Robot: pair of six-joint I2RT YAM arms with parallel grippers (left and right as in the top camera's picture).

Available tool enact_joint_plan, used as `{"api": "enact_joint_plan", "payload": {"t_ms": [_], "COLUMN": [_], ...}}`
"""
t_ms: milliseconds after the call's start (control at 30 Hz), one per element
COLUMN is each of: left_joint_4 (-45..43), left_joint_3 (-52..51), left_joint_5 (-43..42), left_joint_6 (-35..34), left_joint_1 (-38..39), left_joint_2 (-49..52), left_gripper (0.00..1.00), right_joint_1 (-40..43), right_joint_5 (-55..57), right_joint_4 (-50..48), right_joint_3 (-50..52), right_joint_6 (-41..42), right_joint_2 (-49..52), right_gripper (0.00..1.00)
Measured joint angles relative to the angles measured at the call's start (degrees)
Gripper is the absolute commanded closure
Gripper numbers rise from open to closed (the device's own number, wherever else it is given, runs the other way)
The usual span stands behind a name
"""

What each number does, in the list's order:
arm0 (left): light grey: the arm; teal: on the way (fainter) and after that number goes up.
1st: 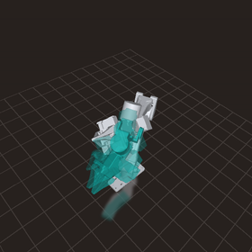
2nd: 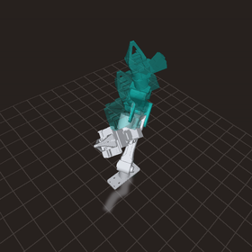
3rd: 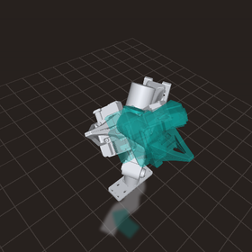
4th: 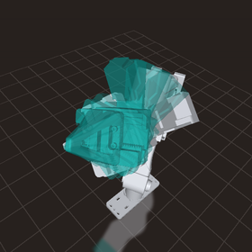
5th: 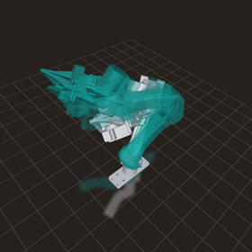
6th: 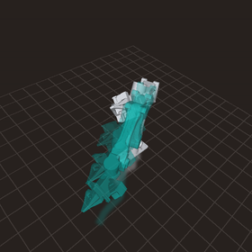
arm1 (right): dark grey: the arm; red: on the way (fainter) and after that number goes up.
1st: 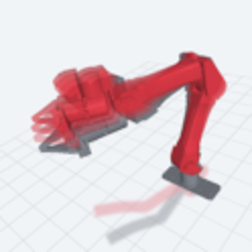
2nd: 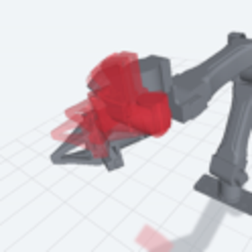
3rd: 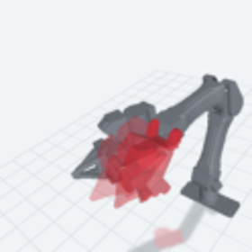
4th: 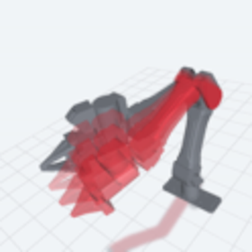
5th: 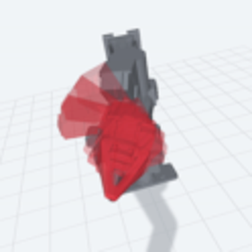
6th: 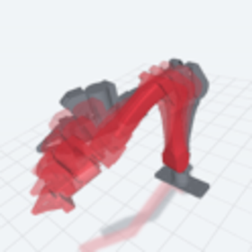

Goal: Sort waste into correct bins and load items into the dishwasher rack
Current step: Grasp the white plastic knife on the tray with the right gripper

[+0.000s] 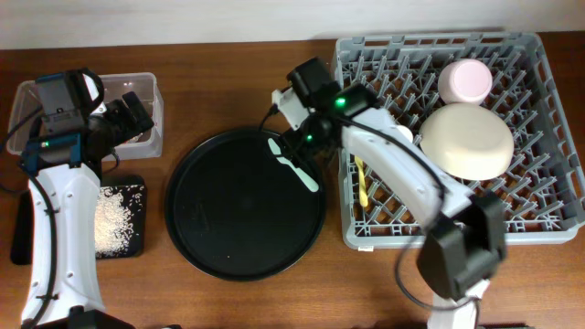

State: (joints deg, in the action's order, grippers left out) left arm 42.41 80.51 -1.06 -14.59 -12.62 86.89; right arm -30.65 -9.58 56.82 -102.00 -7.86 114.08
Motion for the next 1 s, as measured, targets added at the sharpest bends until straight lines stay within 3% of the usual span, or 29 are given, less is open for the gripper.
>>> {"api": "enact_joint_plan", "payload": {"t_ms": [167, 500, 567, 633, 700, 1000], "left_joint_4": [0.0, 0.0, 0.0, 0.0, 0.0, 0.0], "left_joint_3": [0.0, 0.0, 0.0, 0.0, 0.0, 0.0], "left_joint_5": [0.0, 0.0, 0.0, 0.0, 0.0, 0.0], "left_joint_6": [0.0, 0.0, 0.0, 0.0, 0.0, 0.0], "left_joint_1": [0.0, 0.0, 0.0, 0.0, 0.0, 0.0], "left_joint_2": [0.0, 0.0, 0.0, 0.0, 0.0, 0.0], "left_gripper": [0.01, 0.01, 0.01, 0.01, 0.01, 0.01], "right_joint_1": [-0.1, -0.2, -0.8, -1.5, -1.7, -1.7], "right_joint_5": [0.0, 0.0, -0.1, -0.2, -0.2, -0.1], "right_joint_4": [-3.1, -6.1, -6.5, -7.2, -7.4, -6.8], "right_joint_3": [0.1, 0.1, 0.1, 0.1, 0.1, 0.1], "right_joint_6": [-1.6, -1.9, -2.0, -2.3, -2.5, -2.6], "right_joint_2": [9.6, 14.9, 16.2, 16.5, 16.5, 16.5], "right_gripper": [0.33, 0.37, 0.44, 0.6, 0.68, 0.68]}}
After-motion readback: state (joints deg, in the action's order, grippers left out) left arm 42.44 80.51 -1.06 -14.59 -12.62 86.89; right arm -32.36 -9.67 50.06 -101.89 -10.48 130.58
